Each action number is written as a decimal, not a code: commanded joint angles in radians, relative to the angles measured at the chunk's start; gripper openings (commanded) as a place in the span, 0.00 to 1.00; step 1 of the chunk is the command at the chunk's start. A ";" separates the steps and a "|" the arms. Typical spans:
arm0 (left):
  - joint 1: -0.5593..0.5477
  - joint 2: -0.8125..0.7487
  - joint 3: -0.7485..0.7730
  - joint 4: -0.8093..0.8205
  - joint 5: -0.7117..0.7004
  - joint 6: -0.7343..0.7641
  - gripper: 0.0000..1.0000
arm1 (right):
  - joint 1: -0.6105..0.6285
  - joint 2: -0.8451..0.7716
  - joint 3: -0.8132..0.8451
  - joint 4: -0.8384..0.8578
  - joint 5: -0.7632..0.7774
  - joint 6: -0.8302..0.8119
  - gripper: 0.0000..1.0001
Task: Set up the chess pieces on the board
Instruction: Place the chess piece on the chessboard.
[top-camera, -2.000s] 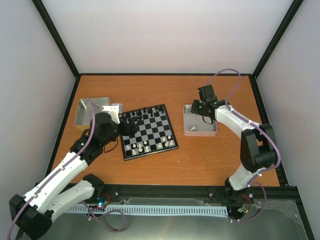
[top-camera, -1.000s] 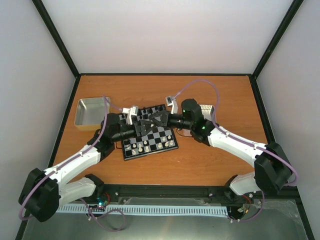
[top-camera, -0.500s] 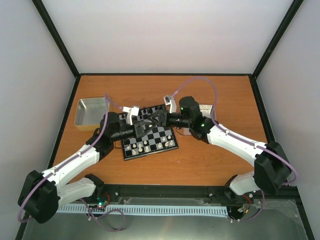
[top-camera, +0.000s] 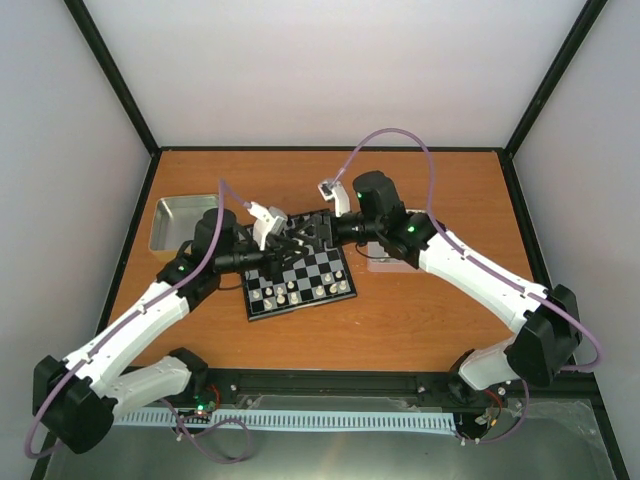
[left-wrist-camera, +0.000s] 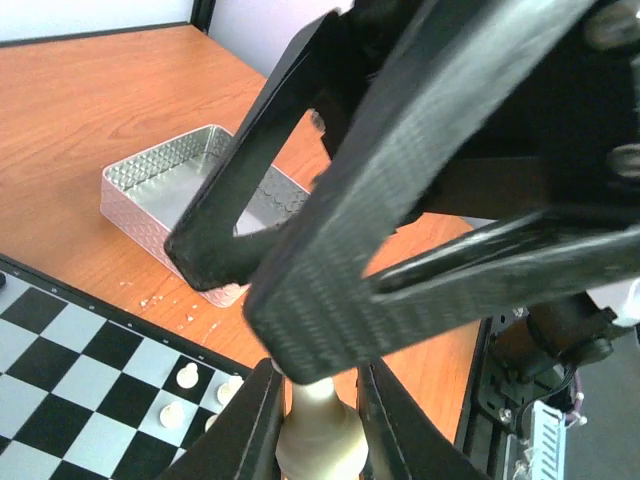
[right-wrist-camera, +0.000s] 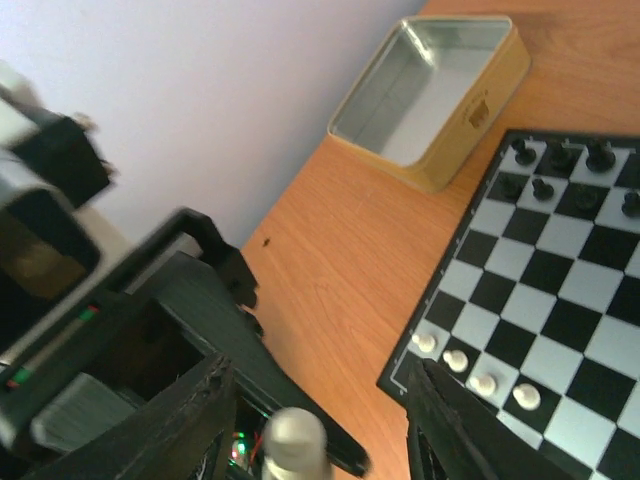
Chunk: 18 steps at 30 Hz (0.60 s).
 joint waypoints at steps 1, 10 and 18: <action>0.005 -0.051 0.062 -0.087 0.036 0.179 0.11 | -0.005 -0.021 0.029 -0.111 -0.038 -0.069 0.47; 0.005 -0.093 0.091 -0.165 0.043 0.337 0.08 | -0.005 0.014 0.088 -0.141 -0.167 -0.087 0.35; 0.005 -0.087 0.110 -0.203 0.001 0.391 0.08 | -0.005 0.015 0.101 -0.139 -0.251 -0.102 0.16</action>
